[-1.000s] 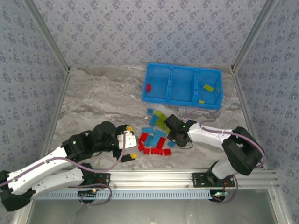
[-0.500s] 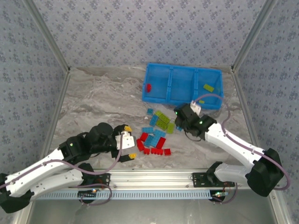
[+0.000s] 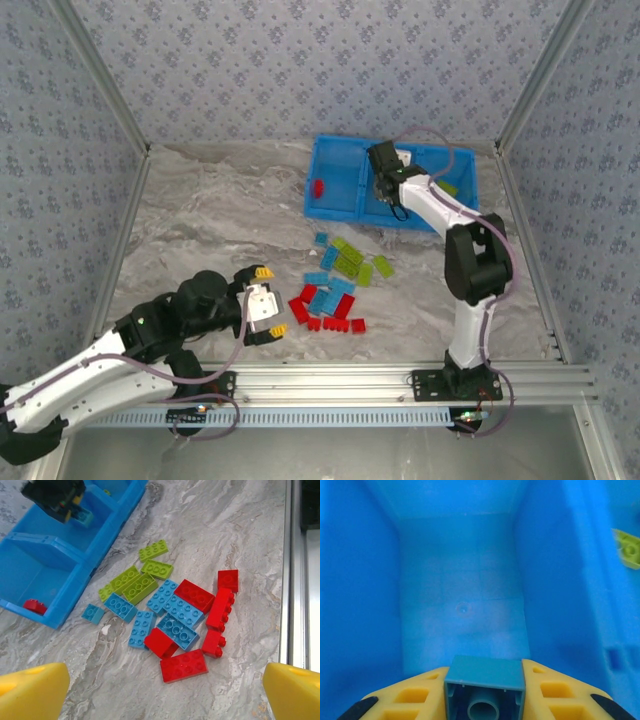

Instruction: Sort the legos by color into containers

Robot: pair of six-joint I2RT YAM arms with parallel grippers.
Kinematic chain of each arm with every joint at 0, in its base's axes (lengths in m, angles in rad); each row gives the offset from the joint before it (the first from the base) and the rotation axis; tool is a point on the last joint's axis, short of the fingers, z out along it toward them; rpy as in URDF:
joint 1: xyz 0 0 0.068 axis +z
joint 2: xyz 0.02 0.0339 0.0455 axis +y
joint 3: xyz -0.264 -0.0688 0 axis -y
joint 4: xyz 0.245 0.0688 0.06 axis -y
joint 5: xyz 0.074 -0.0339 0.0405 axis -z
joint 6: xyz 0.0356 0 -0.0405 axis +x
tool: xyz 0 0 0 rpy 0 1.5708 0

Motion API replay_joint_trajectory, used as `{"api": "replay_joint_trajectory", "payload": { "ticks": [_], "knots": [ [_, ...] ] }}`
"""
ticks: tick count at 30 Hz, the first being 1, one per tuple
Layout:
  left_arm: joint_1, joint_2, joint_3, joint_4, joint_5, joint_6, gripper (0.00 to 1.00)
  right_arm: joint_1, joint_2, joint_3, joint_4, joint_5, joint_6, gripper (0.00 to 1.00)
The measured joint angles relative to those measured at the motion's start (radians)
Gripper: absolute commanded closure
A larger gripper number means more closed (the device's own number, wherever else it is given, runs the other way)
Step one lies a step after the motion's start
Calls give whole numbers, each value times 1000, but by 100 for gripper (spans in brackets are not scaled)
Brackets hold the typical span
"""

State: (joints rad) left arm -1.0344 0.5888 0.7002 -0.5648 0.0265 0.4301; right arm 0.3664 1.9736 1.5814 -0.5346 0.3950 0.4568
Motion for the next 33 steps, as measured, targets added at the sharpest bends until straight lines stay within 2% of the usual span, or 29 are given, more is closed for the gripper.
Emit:
{"api": "replay_joint_trajectory", "payload": {
  "ticks": [4,11,14,19,21,23,27,30,33],
  "knots": [
    [0,-9,-4,3,-14,5,1,-20,43,32,-14,-48,-13,46],
    [25,14,-4,33,-20,-40,1,-33,-35,44,-31,-94,-9,48],
    [34,42,-3,80,-36,-123,1,-35,-143,21,-45,-122,-9,48],
    [50,168,24,182,-115,-351,1,-22,-459,-87,-78,-203,-10,46],
    [72,258,73,210,-160,-459,1,8,-610,-139,-95,-238,-13,44],
    [106,357,121,226,-192,-558,1,64,-751,-194,-113,-266,-18,38],
    [226,549,217,227,-199,-760,2,209,-982,-338,-145,-334,-28,26],
    [307,711,294,228,-192,-885,4,300,-1093,-463,-182,-405,-16,22],
    [328,886,387,220,-192,-961,5,371,-1109,-534,-219,-455,6,18]
  ]
}}
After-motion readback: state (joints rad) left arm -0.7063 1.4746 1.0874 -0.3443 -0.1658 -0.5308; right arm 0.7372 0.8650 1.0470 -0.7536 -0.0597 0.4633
